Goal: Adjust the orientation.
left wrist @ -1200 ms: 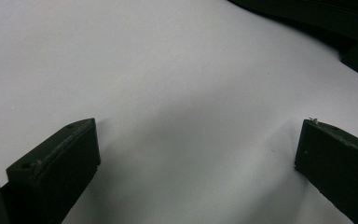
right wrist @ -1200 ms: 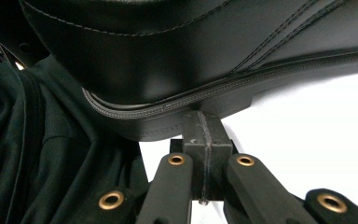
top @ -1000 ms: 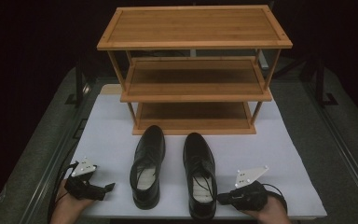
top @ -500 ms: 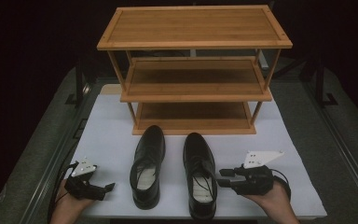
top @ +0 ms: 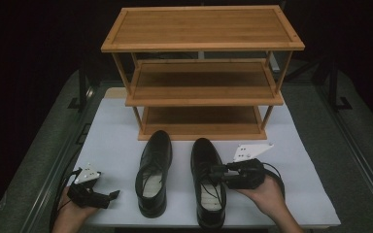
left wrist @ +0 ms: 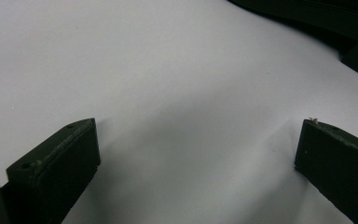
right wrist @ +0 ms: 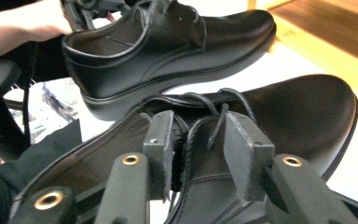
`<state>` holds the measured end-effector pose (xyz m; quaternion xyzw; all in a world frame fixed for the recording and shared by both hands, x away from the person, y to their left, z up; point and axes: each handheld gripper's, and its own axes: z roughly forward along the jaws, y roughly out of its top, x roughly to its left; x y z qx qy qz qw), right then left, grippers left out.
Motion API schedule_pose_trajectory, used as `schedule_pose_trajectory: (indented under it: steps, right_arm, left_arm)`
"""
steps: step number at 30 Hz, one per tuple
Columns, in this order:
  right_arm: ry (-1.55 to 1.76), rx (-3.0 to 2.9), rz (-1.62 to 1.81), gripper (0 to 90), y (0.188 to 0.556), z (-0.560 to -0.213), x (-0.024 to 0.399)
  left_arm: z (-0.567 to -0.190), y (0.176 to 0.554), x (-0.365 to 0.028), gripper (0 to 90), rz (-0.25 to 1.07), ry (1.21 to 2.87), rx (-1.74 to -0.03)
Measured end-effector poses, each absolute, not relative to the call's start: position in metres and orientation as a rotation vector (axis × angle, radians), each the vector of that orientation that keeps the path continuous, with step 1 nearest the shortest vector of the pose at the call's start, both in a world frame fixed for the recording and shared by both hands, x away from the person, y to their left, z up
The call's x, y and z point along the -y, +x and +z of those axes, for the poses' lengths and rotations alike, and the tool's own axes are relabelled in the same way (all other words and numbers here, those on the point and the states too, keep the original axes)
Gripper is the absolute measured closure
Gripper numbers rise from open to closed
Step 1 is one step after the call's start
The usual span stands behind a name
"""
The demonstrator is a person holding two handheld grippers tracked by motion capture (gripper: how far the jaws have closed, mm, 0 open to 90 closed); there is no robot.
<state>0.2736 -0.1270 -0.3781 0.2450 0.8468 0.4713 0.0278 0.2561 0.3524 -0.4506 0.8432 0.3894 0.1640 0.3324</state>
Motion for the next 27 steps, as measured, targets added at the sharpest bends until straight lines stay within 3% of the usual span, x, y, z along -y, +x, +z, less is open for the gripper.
schedule_pose_trajectory:
  steps: [4, 7, 11, 27]
  right_arm:
    - [0.761, -2.628, 1.451, 68.3, 0.275, -0.383, 0.125]
    - [0.759, -2.63, 1.473, 80.1, 0.274, -0.383, 0.127]
    - [0.768, -2.615, 1.469, 85.7, 0.272, -0.382, 0.127]
    - [0.839, -2.48, 1.508, 88.6, 0.271, -0.377, 0.138]
  left_arm:
    - [-0.451, 0.256, -0.352, 0.0, 0.427, 2.203, -1.018]
    - [-0.451, 0.256, -0.352, 0.0, 0.427, 2.203, -1.018]
    - [-0.451, 0.256, -0.352, 0.0, 0.427, 2.203, -1.018]
    - [-0.451, 0.256, -0.352, 0.0, 0.426, 2.202, -1.019]
